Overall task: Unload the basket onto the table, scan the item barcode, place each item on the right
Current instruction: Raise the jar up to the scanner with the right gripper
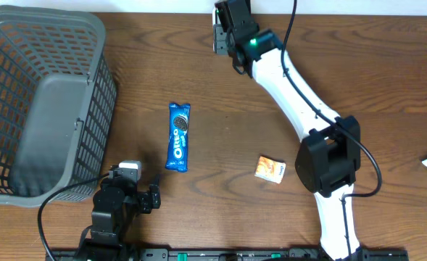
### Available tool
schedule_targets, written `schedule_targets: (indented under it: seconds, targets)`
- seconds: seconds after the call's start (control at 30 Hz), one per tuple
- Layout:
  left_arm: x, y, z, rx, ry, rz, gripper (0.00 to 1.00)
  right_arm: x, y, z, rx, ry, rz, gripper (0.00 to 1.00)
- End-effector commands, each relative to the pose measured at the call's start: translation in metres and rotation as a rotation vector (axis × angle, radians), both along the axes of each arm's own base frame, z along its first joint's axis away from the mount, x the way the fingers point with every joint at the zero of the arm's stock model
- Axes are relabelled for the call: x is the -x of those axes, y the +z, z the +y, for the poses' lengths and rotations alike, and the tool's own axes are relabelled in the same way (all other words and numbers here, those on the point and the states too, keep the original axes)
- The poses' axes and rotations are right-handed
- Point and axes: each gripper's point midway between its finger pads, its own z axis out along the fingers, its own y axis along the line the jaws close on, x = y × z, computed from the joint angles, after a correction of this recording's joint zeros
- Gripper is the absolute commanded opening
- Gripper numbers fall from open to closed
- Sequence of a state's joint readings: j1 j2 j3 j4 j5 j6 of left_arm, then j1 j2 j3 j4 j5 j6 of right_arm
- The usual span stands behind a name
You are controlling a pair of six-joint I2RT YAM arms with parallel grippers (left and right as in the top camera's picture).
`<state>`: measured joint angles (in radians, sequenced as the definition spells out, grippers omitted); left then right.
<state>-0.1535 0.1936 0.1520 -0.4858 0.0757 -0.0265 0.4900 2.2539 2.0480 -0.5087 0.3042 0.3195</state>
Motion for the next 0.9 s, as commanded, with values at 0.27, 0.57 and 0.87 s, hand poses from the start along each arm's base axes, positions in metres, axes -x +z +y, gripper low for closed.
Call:
schedule_targets:
  seconds: [0.27,0.57,0.87]
  targets:
    - [0.001,-0.006,0.001,0.0,0.006,0.009,0.9,-0.041,0.021,-0.01,0.077,0.011,-0.402,0.65]
    - [0.001,-0.006,0.001,-0.001,0.006,0.008,0.9,-0.064,-0.005,-0.014,0.049,-0.005,-0.487,0.64]
    - [0.001,-0.006,0.001,0.0,0.006,0.008,0.9,-0.071,-0.02,-0.006,0.056,0.036,-0.528,0.65]
